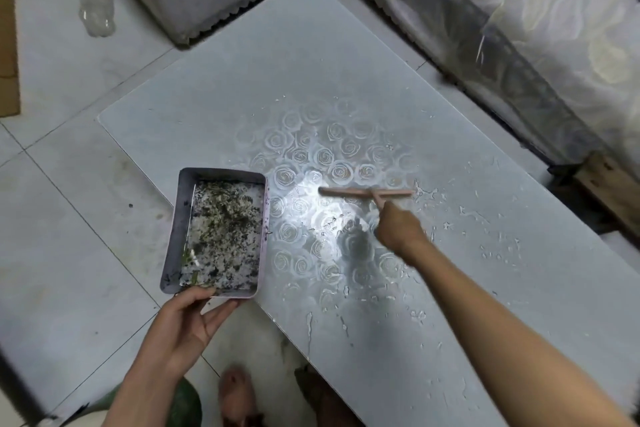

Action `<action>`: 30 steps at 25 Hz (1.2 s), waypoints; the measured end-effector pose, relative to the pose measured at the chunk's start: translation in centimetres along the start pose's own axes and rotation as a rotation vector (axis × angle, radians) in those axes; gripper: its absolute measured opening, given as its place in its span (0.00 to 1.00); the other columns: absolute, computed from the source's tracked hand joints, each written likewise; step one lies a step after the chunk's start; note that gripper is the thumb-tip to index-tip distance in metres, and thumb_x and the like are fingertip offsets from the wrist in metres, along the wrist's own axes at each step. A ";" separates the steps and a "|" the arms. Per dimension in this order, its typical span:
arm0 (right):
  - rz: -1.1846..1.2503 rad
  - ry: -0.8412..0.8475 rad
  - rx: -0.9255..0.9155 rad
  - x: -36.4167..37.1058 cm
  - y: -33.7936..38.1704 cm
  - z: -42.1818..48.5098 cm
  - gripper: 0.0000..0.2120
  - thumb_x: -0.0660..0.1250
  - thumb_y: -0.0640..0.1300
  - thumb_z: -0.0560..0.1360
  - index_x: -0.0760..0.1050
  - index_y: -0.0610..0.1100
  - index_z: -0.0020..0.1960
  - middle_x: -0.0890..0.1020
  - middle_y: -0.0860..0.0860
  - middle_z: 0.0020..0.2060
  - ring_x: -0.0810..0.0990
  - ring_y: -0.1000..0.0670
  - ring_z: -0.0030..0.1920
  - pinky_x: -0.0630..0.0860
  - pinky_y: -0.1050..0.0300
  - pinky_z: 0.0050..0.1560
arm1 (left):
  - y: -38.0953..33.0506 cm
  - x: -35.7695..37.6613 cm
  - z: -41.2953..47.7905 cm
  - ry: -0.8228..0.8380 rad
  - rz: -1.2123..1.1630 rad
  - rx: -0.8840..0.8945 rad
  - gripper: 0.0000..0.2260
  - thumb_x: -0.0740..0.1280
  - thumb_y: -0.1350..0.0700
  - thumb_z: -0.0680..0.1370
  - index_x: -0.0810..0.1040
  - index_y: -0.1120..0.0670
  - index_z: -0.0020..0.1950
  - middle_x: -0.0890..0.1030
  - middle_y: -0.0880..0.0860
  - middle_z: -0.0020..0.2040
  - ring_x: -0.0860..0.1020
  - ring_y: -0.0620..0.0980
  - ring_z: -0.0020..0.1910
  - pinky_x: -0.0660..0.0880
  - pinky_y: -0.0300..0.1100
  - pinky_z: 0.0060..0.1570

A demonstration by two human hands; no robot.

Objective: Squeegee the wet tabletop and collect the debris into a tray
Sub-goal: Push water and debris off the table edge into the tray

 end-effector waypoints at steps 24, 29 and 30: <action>0.298 -0.103 0.414 17.1 -26.2 -28.7 0.05 0.57 0.54 0.79 0.64 0.54 0.51 0.78 0.54 0.42 0.77 0.49 0.40 0.72 0.52 0.39 | 3.5 1.9 -0.4 0.131 0.467 -0.249 0.11 0.56 0.71 0.75 0.73 0.65 0.53 0.74 0.65 0.64 0.73 0.70 0.62 0.78 0.54 0.44; 0.355 -0.130 0.464 21.1 -34.0 -34.1 0.04 0.56 0.54 0.80 0.64 0.54 0.50 0.78 0.54 0.41 0.77 0.50 0.39 0.74 0.51 0.41 | 11.5 3.1 -2.4 0.150 0.509 -0.275 0.14 0.58 0.71 0.71 0.73 0.65 0.55 0.73 0.66 0.66 0.76 0.66 0.58 0.78 0.52 0.47; 0.368 -0.127 0.461 21.9 -35.5 -35.1 0.04 0.56 0.54 0.80 0.64 0.55 0.50 0.78 0.54 0.40 0.77 0.51 0.38 0.74 0.52 0.41 | 12.9 3.3 -2.8 0.151 0.508 -0.271 0.14 0.57 0.71 0.73 0.72 0.63 0.56 0.71 0.66 0.68 0.76 0.65 0.59 0.78 0.51 0.48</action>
Point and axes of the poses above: each hand's wrist, its own z-axis towards the middle knuckle, its own x-axis out of the palm, y = z × x, the point moved 2 cm from there along z, towards the middle knuckle
